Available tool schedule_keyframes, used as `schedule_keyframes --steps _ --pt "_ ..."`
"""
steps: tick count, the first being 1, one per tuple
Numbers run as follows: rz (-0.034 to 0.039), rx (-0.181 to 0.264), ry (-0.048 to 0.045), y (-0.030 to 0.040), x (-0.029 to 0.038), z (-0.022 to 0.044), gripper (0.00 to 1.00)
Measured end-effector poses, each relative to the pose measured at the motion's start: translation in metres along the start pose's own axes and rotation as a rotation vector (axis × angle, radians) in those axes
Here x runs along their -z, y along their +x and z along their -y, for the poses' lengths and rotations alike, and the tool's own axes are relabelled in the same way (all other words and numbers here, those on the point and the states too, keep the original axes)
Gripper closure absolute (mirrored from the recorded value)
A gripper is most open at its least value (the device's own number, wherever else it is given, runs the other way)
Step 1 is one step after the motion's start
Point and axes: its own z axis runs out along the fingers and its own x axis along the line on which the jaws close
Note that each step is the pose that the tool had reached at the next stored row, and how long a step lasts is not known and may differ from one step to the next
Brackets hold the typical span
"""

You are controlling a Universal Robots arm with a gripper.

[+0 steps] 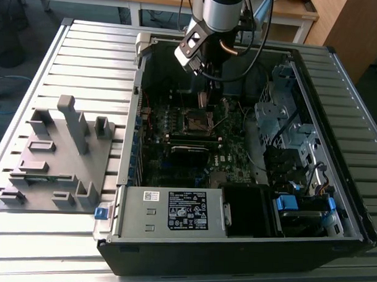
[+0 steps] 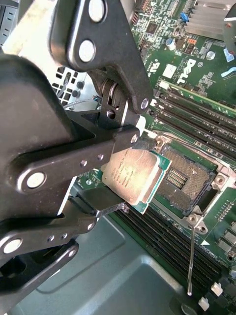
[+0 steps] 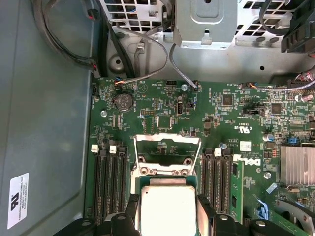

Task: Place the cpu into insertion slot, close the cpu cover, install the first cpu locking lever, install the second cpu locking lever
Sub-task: 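Place the cpu into insertion slot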

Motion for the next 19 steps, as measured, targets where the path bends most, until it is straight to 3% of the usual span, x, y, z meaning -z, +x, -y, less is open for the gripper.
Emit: schedule_keyframes --steps 19 --pt "0.0003 0.000 0.0002 -0.0001 -0.0046 0.0003 0.46"
